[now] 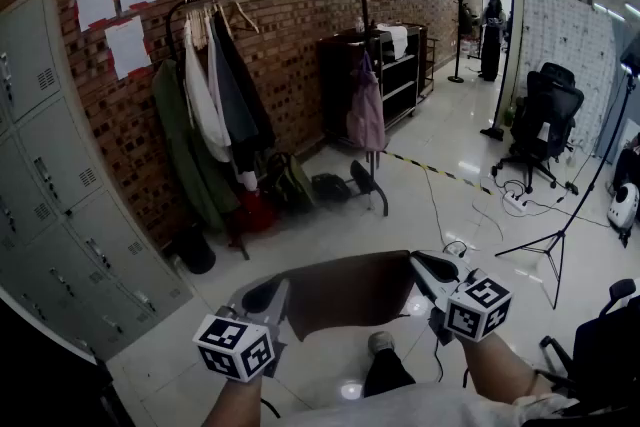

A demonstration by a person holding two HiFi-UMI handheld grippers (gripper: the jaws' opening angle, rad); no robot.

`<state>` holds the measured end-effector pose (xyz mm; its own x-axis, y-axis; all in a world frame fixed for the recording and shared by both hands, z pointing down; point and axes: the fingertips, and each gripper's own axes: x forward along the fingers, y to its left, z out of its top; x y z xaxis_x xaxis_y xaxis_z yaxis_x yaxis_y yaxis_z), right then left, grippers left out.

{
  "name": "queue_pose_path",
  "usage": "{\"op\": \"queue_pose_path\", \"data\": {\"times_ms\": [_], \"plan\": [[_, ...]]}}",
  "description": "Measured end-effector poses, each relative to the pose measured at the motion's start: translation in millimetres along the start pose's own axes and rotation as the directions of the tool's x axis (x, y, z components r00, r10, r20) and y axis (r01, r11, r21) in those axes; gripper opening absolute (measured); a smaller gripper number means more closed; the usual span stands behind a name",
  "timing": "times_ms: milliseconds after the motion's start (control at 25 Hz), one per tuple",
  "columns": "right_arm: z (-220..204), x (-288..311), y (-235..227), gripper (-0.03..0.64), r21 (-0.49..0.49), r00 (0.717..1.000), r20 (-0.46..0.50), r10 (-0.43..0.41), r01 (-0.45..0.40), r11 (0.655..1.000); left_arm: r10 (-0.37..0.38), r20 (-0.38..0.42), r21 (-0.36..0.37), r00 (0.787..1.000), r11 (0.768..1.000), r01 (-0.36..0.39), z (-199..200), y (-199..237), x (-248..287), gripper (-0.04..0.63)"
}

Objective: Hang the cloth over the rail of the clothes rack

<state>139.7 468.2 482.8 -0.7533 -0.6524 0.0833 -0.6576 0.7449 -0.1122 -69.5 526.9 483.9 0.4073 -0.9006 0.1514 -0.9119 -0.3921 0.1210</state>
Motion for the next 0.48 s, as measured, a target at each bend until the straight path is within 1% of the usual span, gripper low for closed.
{"op": "queue_pose_path", "data": {"times_ms": [120,200,360,480], "plan": [[-1,26,-33,0.018,-0.005,1.0,-0.012,0.005,-0.005,1.0,0.007,-0.011,-0.003,1.0,1.0,-0.007,3,15,40,0.015],[0,45,-63,0.018,0.002,1.0,-0.018,0.006,-0.006,1.0,0.007,-0.023,0.0,1.0,1.0,-0.007,8,23,72,0.015],[5,92,-141,0.018,0.024,1.0,-0.025,0.016,-0.015,1.0,0.018,-0.04,0.012,0.999,1.0,-0.018,22,41,157,0.015],[16,143,-206,0.018,0.048,0.999,-0.039,0.034,-0.032,0.998,0.022,-0.049,0.005,0.999,1.0,-0.022,38,69,234,0.015]]}}
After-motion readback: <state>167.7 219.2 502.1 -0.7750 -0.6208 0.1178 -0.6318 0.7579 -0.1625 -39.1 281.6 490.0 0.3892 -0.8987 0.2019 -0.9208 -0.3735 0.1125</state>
